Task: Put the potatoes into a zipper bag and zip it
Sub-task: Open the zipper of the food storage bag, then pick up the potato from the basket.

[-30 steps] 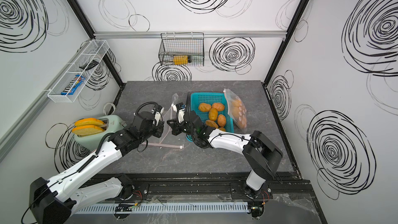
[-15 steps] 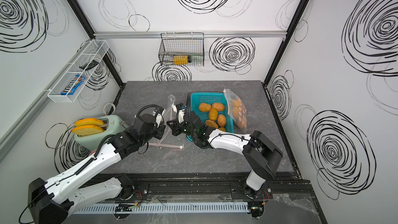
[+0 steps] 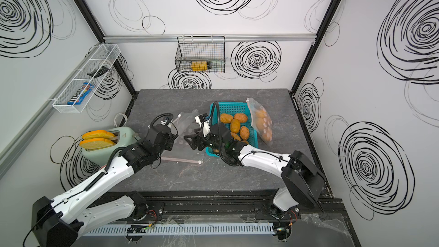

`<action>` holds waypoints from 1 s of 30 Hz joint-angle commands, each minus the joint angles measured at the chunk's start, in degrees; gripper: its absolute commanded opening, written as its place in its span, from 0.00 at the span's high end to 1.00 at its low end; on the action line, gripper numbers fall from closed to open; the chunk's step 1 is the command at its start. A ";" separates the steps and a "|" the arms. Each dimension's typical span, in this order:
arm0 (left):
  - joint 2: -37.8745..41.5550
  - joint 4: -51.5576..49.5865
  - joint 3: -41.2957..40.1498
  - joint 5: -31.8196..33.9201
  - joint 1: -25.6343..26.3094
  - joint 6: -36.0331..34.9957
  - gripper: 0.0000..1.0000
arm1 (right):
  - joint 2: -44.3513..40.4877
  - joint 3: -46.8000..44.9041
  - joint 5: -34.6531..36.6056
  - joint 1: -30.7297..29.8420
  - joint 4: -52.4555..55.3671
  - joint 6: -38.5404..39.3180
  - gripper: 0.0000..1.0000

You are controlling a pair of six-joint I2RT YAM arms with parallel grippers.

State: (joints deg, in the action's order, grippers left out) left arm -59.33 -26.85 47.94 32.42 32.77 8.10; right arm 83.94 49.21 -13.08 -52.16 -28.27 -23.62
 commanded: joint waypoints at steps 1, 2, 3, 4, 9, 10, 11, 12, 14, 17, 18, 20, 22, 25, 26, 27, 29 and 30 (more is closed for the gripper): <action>0.64 -1.44 3.20 7.09 -1.51 1.61 1.00 | -3.07 -1.47 -5.34 0.11 -5.09 4.92 0.25; 0.79 -2.18 3.94 9.48 -1.57 1.57 1.00 | -3.65 -1.75 -3.82 0.18 -4.68 5.24 0.24; 0.45 -3.43 5.08 12.54 -1.24 1.68 1.00 | -4.10 -2.00 -1.56 0.34 -4.24 5.24 0.24; -0.20 -4.96 6.25 15.42 -0.93 1.70 1.00 | -4.29 -2.17 0.15 0.56 -3.82 4.95 0.24; -4.96 -9.84 9.41 22.49 2.70 2.49 1.00 | -5.73 -3.65 2.47 4.07 -3.15 1.97 0.24; -6.47 -10.05 9.20 20.34 3.36 2.94 1.00 | -6.18 -4.28 2.45 5.08 -3.48 0.92 0.24; -8.06 -9.65 8.62 15.50 3.56 3.04 1.00 | -6.49 -4.96 2.48 6.02 -3.79 0.08 0.24; -9.43 -8.67 7.87 8.81 3.11 2.78 1.00 | -6.74 -5.29 2.78 6.83 -3.62 -0.50 0.25; -12.37 -5.60 6.02 -6.56 2.05 2.32 1.00 | -6.95 -5.44 4.38 8.26 -1.87 -1.17 0.25; -16.88 -3.99 5.25 -16.11 1.95 1.25 1.00 | -6.95 -4.51 7.92 10.53 3.09 -1.34 0.25; -17.82 -4.32 5.47 -16.55 1.84 1.07 1.00 | -6.91 -4.28 8.72 11.45 4.50 -1.50 0.25; -18.08 -4.12 5.34 -16.67 1.70 1.13 1.00 | -6.53 -3.80 9.68 13.85 7.65 -2.28 0.25; -16.51 -2.96 4.49 -18.45 1.13 1.33 1.00 | -6.02 -3.16 10.20 15.52 10.48 -1.34 0.26; -13.98 -1.29 2.74 -21.36 -0.64 1.45 1.00 | -5.09 -1.04 11.39 17.61 16.35 0.24 0.26; -13.49 -1.04 2.45 -21.51 -0.78 1.46 1.00 | -4.50 -0.31 11.86 18.17 18.06 1.05 0.26; -13.21 -0.93 2.33 -21.52 -0.81 1.40 1.00 | -3.88 0.38 12.02 18.58 19.38 1.79 0.25; -13.21 -0.83 2.24 -22.07 -0.79 1.49 1.00 | -1.77 1.97 12.38 19.37 21.77 3.37 0.25; -13.26 -0.89 2.33 -22.21 -0.78 1.57 1.00 | -0.65 2.86 12.95 19.62 23.17 3.81 0.25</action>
State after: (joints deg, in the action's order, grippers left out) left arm -73.08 -30.06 50.89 12.84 32.12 9.06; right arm 80.77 49.08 -2.02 -33.08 -11.51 -22.31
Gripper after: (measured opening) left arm 0.052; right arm 0.752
